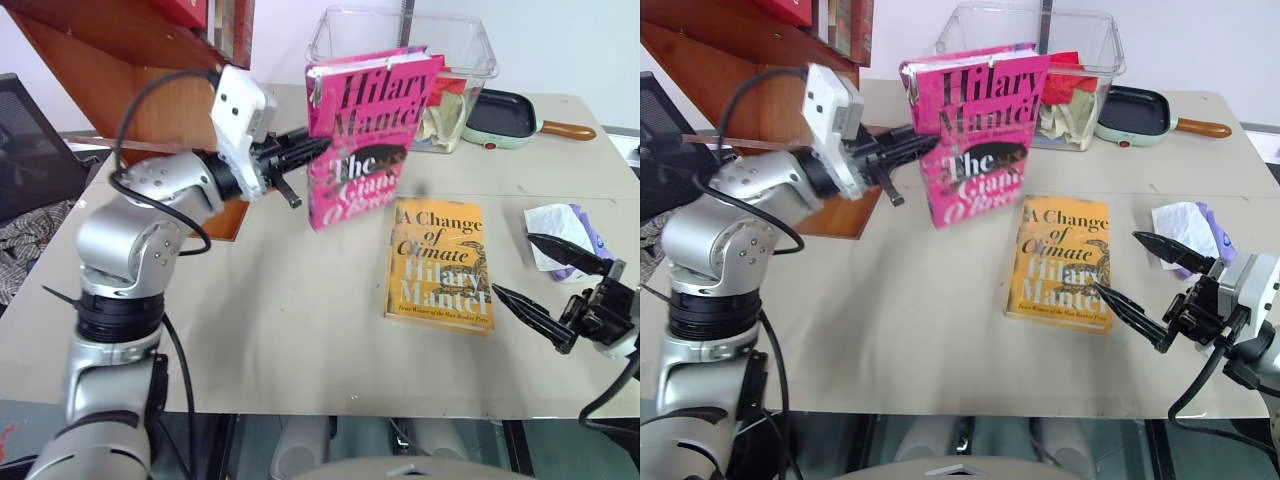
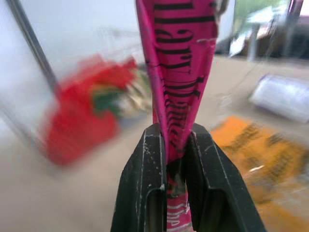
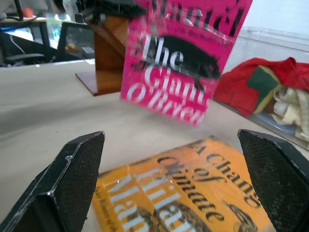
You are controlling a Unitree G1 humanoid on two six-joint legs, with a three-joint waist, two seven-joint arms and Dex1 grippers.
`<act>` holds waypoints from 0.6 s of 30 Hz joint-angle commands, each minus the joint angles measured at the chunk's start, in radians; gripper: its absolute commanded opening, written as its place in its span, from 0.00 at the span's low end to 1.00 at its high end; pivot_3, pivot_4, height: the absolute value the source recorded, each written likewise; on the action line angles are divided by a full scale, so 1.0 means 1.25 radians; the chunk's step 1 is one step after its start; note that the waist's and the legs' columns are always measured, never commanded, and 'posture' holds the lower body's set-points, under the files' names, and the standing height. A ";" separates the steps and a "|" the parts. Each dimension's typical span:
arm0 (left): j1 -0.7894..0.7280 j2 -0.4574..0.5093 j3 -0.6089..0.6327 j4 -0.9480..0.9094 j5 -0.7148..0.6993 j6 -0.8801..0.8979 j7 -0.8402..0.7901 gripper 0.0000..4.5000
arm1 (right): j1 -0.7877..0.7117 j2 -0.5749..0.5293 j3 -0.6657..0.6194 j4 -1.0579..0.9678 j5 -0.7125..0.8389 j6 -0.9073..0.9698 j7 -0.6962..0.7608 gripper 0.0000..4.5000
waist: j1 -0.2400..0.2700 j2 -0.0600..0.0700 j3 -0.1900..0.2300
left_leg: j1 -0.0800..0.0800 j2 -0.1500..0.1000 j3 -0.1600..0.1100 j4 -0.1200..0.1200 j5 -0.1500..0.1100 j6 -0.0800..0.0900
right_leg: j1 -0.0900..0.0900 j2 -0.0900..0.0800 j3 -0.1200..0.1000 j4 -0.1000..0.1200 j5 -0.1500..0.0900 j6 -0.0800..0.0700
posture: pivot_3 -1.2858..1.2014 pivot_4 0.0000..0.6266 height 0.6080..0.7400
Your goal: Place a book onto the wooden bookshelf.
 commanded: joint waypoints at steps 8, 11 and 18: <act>-0.168 0.282 -0.031 0.088 0.321 -0.354 -0.249 0.00 | -0.168 -0.032 -0.018 0.103 0.043 -0.023 0.058 1.00 | -0.006 0.001 0.002 | -0.001 0.000 0.002 -0.001 0.000 0.001 | -0.001 0.001 0.000 -0.001 0.002 0.003 | 0.52 0.24 1.00; -0.168 0.393 -0.018 0.123 0.367 -0.315 -0.311 0.00 | -0.211 -0.053 -0.034 0.139 0.060 -0.018 0.079 1.00 | -0.013 0.002 0.003 | -0.001 0.001 0.001 -0.001 0.000 0.001 | -0.001 0.001 0.000 0.000 0.001 0.004 | 0.52 0.24 1.00; -0.205 0.498 -0.012 0.170 0.400 -0.267 -0.377 0.00 | -0.297 -0.058 -0.006 0.262 0.015 -0.063 0.129 1.00 | -0.026 0.001 0.004 | 0.000 0.002 0.002 -0.001 0.000 0.001 | -0.002 0.002 0.000 0.000 0.001 0.004 | 0.52 0.24 1.00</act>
